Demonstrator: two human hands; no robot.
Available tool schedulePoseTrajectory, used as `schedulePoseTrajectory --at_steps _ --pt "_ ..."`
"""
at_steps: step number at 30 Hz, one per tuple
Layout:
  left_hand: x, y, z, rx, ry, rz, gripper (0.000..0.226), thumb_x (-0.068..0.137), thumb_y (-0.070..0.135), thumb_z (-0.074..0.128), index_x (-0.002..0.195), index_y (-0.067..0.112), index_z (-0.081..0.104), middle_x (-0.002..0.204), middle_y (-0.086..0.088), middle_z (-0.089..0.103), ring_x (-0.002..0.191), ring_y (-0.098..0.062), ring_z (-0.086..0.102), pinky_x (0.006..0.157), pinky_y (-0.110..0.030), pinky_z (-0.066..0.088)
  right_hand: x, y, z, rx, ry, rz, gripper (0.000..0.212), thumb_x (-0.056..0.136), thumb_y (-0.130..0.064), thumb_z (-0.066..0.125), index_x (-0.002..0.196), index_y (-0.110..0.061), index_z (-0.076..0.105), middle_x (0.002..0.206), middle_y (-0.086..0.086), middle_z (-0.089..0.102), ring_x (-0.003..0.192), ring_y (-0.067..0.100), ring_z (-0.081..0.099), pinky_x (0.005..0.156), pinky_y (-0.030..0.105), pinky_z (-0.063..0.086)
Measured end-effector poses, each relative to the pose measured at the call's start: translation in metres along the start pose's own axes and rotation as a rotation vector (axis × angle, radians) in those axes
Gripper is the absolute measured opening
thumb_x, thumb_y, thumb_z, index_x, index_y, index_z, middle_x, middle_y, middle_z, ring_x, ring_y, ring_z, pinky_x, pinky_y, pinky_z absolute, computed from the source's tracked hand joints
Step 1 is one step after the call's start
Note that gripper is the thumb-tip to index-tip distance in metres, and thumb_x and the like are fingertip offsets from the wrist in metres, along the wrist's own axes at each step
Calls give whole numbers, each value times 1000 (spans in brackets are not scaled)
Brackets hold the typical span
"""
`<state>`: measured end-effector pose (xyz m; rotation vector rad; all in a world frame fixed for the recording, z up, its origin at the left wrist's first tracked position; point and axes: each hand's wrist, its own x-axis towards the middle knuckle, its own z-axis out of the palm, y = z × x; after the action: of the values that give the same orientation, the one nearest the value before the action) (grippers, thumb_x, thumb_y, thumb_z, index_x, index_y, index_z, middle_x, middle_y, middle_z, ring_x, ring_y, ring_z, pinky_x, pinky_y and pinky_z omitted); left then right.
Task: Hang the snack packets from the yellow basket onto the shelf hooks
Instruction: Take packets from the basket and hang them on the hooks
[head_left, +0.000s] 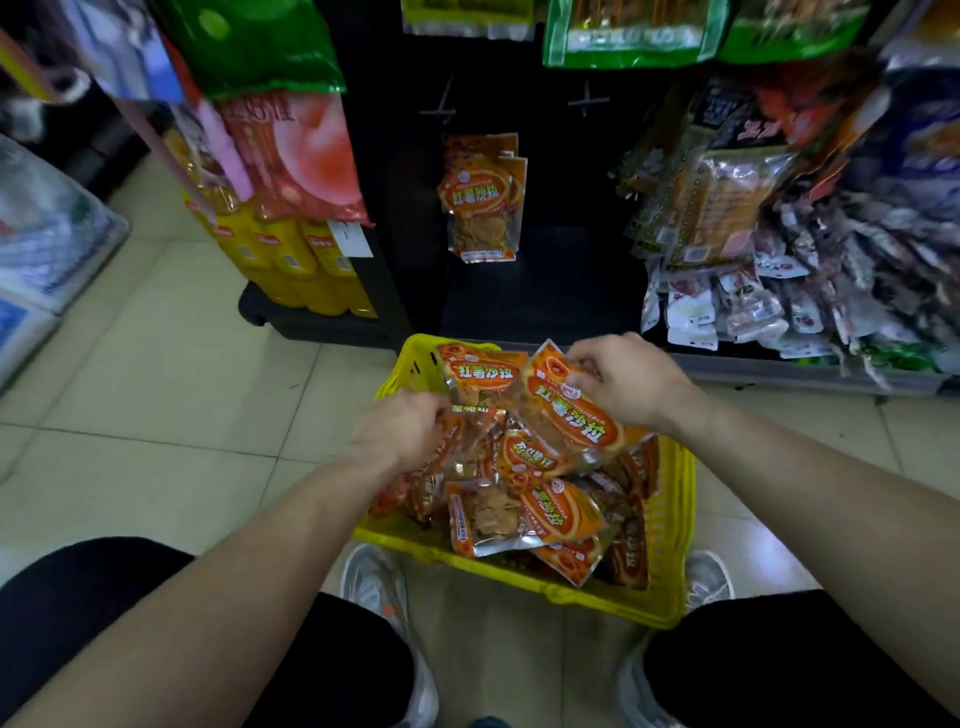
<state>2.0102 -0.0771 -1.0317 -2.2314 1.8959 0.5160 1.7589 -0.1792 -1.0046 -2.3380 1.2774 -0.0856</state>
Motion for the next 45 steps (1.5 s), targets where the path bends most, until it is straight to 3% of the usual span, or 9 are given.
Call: schedulePoseTrajectory --at_steps 5,12,16,19,23,28,35,41,45 --pt "-37 9 -76 17 119 250 22 99 31 53 117 37 63 122 3 65 114 -23 58 90 -37 51 -29 -32 -48 -11 121 -61 14 97 -40 56 105 -34 67 97 -12 70 95 16 62 74 38 53" --pt "-69 34 -102 -254 547 459 9 92 25 67 99 27 73 96 13 66 90 -12 64 77 -36 54 -49 -55 -57 203 197 -107 9 91 -39 66 85 -34 71 78 -12 69 76 5 61 69 39 53" --pt "-60 48 -96 -312 659 460 5 92 29 67 96 27 68 108 14 62 96 -7 62 75 -34 55 -48 -58 -59 288 117 -124 14 94 -36 66 88 -28 75 77 -6 72 74 8 66 69 41 55" --pt "-51 47 -87 -381 620 444 6 92 30 65 95 34 63 128 20 60 110 -1 61 83 -33 56 -52 -54 -64 334 29 -130 13 95 -32 66 89 -28 76 80 -6 74 74 5 69 71 39 58" --pt "-43 48 -80 -421 556 401 6 92 39 62 98 37 59 92 19 70 87 -2 66 73 -36 56 -51 -54 -67 347 -40 -167 10 93 -30 69 91 -27 78 81 -10 76 76 0 69 71 31 58" --pt "-38 53 -80 -485 548 337 7 88 40 69 91 37 63 84 21 69 84 1 66 72 -32 58 -44 -54 -62 282 -2 -199 15 85 -41 76 84 -26 76 70 -6 70 63 6 61 55 18 42" --pt "-36 55 -82 -591 463 264 15 86 41 73 93 41 60 83 21 69 86 3 65 77 -27 57 -35 -46 -53 181 69 -182 21 92 -46 64 81 -28 67 70 -2 66 65 12 60 61 44 53" --pt "-26 32 -87 -545 346 220 14 88 28 73 88 40 65 83 20 69 86 0 65 79 -38 58 -34 -35 -62 287 46 -177 18 93 -35 68 76 -32 68 67 -12 65 61 3 57 56 28 42" --pt "-29 31 -90 -635 435 237 13 89 24 73 86 35 68 80 16 70 82 -1 66 74 -33 58 -32 -31 -61 361 77 -155 14 93 -34 68 81 -30 72 74 -7 68 68 9 61 63 35 46"
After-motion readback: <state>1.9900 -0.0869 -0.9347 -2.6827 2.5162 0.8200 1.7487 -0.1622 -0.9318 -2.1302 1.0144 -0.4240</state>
